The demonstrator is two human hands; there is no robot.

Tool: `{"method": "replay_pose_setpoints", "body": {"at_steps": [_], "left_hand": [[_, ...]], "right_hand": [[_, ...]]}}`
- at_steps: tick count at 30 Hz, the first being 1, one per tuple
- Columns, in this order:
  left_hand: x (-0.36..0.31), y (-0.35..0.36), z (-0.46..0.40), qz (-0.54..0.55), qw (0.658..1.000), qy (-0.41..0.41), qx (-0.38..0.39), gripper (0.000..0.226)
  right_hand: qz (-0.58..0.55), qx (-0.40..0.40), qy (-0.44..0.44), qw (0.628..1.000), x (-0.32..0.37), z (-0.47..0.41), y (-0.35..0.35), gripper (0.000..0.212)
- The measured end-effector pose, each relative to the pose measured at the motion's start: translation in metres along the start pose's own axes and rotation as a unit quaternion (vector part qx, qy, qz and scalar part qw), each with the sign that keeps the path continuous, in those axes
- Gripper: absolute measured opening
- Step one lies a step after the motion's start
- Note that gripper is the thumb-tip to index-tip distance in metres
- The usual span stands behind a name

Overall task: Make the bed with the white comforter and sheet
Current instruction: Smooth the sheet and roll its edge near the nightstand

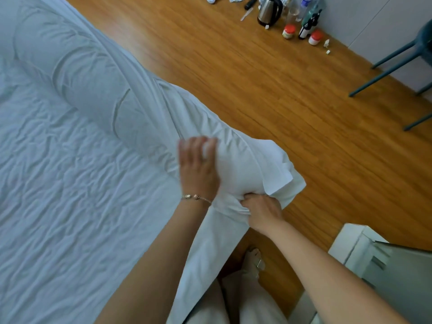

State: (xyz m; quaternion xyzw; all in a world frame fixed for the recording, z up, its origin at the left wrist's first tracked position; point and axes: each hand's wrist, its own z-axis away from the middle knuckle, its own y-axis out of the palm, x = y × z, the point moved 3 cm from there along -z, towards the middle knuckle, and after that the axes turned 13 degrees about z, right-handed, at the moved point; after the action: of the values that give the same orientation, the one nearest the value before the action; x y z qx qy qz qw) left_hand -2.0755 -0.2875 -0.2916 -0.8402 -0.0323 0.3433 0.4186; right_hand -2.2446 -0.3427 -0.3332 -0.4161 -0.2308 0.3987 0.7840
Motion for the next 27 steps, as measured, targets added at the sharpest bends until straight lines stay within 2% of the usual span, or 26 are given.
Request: {"method": "replay_pose_setpoints", "body": {"at_steps": [1, 2, 4, 6, 7, 9, 11, 12, 13, 15, 16, 17, 20, 22, 23, 24, 25, 27], "left_hand": [[-0.019, 0.011, -0.010, 0.044, 0.996, 0.053, 0.051, 0.035], [-0.035, 0.021, -0.018, 0.059, 0.991, 0.065, 0.098, 0.026], [-0.044, 0.045, -0.022, 0.014, 0.985, 0.020, 0.170, 0.012], [-0.034, 0.065, -0.002, -0.067, 0.972, -0.022, 0.225, 0.042], [-0.027, 0.070, 0.008, -0.091, 0.971, -0.021, 0.220, 0.053], [-0.021, 0.071, 0.017, -0.104, 0.976, -0.005, 0.192, 0.062], [-0.021, 0.074, 0.017, -0.099, 0.980, -0.006, 0.173, 0.061], [-0.023, 0.075, 0.015, -0.096, 0.981, -0.015, 0.170, 0.059], [-0.025, 0.077, 0.015, -0.093, 0.982, -0.024, 0.164, 0.055], [-0.027, 0.080, 0.019, -0.092, 0.983, -0.036, 0.155, 0.049], [-0.028, 0.079, 0.021, -0.096, 0.983, -0.039, 0.154, 0.048], [-0.029, 0.079, 0.023, -0.101, 0.982, -0.046, 0.155, 0.047], [-0.036, 0.078, 0.027, -0.093, 0.978, -0.096, 0.162, 0.048], [-0.043, 0.079, 0.034, -0.076, 0.975, -0.141, 0.156, 0.051], [-0.046, 0.080, 0.040, -0.070, 0.975, -0.150, 0.148, 0.055], [-0.049, 0.081, 0.046, -0.069, 0.978, -0.143, 0.132, 0.061], [-0.051, 0.082, 0.052, -0.072, 0.983, -0.129, 0.112, 0.065], [-0.051, 0.086, 0.057, -0.080, 0.990, -0.099, 0.064, 0.065]], "right_hand": [[-0.002, -0.010, -0.003, 1.000, 0.000, 0.001, -0.001, 0.031], [-0.007, -0.017, -0.006, 1.000, 0.001, 0.001, -0.002, 0.032], [-0.005, -0.009, -0.005, 1.000, 0.000, 0.001, -0.001, 0.038], [-0.007, 0.020, 0.010, 1.000, 0.001, 0.002, -0.001, 0.035], [-0.009, 0.035, 0.016, 0.999, 0.002, 0.004, -0.002, 0.029], [-0.017, 0.058, 0.013, 0.998, 0.004, 0.009, -0.007, 0.015], [-0.063, 0.067, 0.017, 0.996, 0.002, 0.019, -0.011, 0.023], [-0.085, 0.042, 0.029, 0.995, 0.000, 0.025, -0.014, 0.029], [-0.091, -0.030, 0.045, 0.994, -0.003, 0.031, -0.020, 0.031], [-0.032, -0.255, 0.098, 0.962, -0.011, 0.038, -0.035, 0.032], [0.013, -0.331, 0.132, 0.934, -0.016, 0.039, -0.039, 0.032], [0.043, -0.359, 0.168, 0.917, -0.021, 0.034, -0.038, 0.034], [0.006, -0.283, 0.217, 0.934, -0.032, 0.009, -0.022, 0.055], [-0.123, -0.229, 0.235, 0.937, -0.039, 0.001, -0.001, 0.058], [-0.193, -0.214, 0.246, 0.925, -0.044, 0.001, 0.007, 0.055], [-0.234, -0.226, 0.258, 0.910, -0.050, 0.004, 0.011, 0.048], [-0.227, -0.259, 0.261, 0.902, -0.054, 0.008, 0.011, 0.039], [-0.158, -0.347, 0.251, 0.889, -0.061, 0.015, 0.001, 0.029]]}}
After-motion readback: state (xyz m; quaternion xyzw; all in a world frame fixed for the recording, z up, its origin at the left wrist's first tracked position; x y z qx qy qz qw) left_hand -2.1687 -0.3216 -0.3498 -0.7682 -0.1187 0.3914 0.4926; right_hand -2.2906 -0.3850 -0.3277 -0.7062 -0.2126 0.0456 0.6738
